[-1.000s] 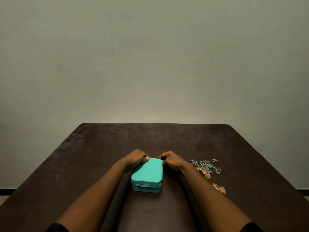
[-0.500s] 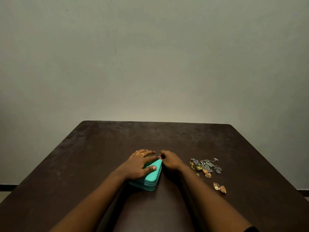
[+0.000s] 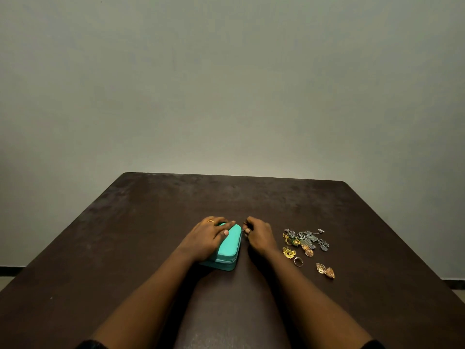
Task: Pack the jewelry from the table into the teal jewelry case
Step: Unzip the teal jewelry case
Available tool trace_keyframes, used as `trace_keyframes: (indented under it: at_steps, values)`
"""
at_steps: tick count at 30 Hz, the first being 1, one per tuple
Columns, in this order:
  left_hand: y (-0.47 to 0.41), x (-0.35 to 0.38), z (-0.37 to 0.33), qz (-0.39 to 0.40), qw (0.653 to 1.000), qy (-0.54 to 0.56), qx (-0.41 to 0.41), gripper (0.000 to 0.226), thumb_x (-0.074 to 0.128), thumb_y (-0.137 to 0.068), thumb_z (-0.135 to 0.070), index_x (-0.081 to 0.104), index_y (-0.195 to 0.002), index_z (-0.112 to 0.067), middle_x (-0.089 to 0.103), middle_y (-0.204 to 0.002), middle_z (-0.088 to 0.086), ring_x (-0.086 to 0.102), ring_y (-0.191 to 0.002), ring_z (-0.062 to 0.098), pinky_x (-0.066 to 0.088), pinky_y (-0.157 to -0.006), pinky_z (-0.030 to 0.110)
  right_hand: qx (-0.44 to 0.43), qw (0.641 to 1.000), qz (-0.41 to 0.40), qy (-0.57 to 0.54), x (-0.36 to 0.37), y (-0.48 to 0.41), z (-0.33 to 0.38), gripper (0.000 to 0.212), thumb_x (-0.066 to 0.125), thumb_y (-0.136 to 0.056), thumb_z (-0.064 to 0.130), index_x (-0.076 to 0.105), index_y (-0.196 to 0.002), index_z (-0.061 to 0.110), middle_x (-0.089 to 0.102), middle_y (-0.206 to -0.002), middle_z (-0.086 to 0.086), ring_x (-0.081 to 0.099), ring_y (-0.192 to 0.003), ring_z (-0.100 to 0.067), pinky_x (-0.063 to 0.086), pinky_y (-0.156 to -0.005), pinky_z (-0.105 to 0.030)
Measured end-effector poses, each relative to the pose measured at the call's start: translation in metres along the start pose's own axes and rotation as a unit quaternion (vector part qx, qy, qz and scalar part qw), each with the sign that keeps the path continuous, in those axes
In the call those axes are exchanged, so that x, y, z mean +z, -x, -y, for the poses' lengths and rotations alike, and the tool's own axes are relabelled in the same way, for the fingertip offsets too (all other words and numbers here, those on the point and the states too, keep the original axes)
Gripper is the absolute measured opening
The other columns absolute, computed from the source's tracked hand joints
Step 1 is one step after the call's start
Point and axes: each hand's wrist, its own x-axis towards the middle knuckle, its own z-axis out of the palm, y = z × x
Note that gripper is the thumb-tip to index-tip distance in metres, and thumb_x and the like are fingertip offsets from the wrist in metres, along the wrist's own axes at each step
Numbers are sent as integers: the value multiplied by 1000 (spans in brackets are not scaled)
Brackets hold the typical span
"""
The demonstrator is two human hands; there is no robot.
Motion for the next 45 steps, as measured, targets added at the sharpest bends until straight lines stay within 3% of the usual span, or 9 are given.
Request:
trace_keyframes:
  at_steps: [13,17,23,25,30,36,42,45]
  values:
    - [-4,4,-5,-32,998,-2,-46,43,30,-101,-30,34,-144,-27,36,-149,1,27,-137,19,23,-111,31,18,999,14,26,-7,40,3,19,47,-88,0,57,-77,12,58,-86,-7,48,-81,-17,32,-67,-24]
    - [-8,3,-7,-24,998,15,-58,43,32,-101,-29,35,-144,-25,35,-150,0,26,-138,19,21,-109,26,12,999,-11,45,-5,53,3,15,52,-89,4,67,-90,6,67,-101,-8,49,-83,-15,29,-68,-21]
    - [-12,-2,5,-28,968,226,-101,40,57,-92,-21,55,-130,-13,45,-142,-2,43,-127,13,28,-96,18,39,998,-34,29,-2,65,3,17,60,-87,11,71,-100,11,70,-106,-8,62,-100,-20,45,-81,-26]
    - [-11,-1,6,-37,961,250,-112,40,61,-89,-20,58,-127,-11,49,-139,-1,46,-125,14,31,-100,20,43,998,-39,34,-2,69,4,19,61,-86,13,71,-103,12,70,-108,-8,62,-101,-21,46,-83,-26]
    - [-11,0,6,-50,960,251,-113,40,63,-88,-20,59,-126,-8,52,-137,0,47,-125,15,33,-106,27,56,996,-51,39,3,77,10,21,61,-86,13,71,-105,14,69,-109,-8,63,-101,-20,47,-84,-26]
    - [-10,3,3,-68,961,239,-118,40,61,-89,-21,58,-127,-9,51,-137,-2,47,-123,13,32,-93,16,51,997,-39,30,25,89,31,22,59,-87,15,70,-107,14,67,-113,-7,62,-105,-21,48,-87,-28]
    - [-6,1,2,-49,956,259,-127,42,58,-91,-25,54,-131,-12,47,-139,-3,47,-118,12,37,-88,19,37,999,-39,-1,55,100,59,25,52,-91,15,67,-109,10,67,-110,-9,61,-103,-22,47,-81,-26]
    - [-5,-3,2,-29,963,243,-115,42,56,-93,-26,53,-132,-12,44,-142,-2,45,-123,14,39,-98,24,47,998,-42,-15,59,100,63,23,54,-90,18,67,-108,11,68,-107,-7,61,-101,-20,47,-80,-26]
